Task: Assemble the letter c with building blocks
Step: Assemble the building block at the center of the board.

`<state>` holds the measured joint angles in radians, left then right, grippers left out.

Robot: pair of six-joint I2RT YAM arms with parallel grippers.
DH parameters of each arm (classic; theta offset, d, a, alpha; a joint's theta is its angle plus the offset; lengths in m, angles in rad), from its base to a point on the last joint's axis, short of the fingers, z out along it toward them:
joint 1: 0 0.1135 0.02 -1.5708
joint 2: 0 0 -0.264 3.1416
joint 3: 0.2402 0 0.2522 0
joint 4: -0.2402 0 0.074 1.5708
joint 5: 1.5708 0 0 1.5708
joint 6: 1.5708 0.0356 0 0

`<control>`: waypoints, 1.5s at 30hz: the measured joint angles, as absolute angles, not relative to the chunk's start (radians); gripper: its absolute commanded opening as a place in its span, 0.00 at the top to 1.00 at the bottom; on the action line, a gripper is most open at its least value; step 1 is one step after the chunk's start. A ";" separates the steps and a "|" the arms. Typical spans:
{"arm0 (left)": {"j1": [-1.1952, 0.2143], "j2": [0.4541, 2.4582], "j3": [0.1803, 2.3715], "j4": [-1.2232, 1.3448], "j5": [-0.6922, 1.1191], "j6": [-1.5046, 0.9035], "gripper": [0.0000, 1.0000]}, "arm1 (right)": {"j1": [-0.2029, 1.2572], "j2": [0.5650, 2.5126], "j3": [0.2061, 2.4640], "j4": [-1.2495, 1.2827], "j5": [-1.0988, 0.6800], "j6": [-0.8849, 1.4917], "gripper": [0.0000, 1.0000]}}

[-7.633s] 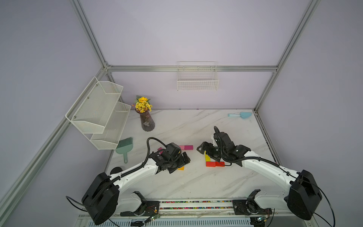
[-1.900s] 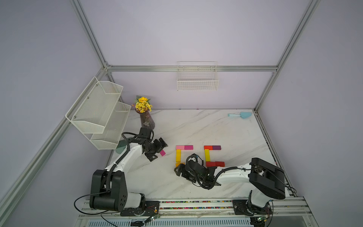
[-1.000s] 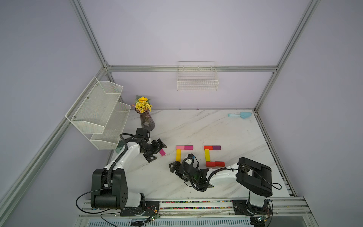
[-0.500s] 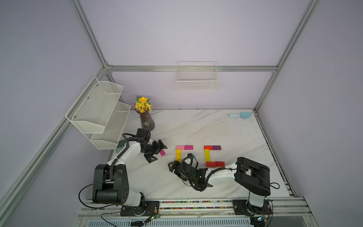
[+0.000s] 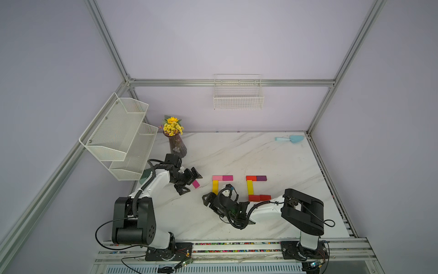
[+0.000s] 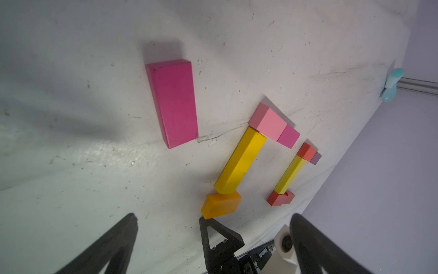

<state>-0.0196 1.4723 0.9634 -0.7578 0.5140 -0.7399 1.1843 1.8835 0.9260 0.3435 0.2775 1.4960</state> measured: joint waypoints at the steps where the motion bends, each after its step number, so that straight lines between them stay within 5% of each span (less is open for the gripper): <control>1: -0.020 1.474 0.965 -0.757 0.514 -0.739 0.00 | 1.183 1.884 0.928 0.343 0.277 1.496 0.05; 30: -0.014 1.506 0.993 -0.757 0.528 -0.738 0.00 | 1.150 1.888 0.942 0.346 0.184 1.462 0.05; 39: -0.015 1.517 0.997 -0.785 0.446 -0.736 0.00 | 1.124 1.691 0.922 0.300 0.131 1.419 0.05; 45: -0.058 1.570 1.034 -0.812 0.348 -0.748 0.02 | 0.970 1.522 0.861 0.184 0.067 1.396 0.05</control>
<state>-0.0578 1.5696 1.0344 -0.8116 0.3485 -0.7483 0.9695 1.5219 0.8612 0.1841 0.0673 1.3960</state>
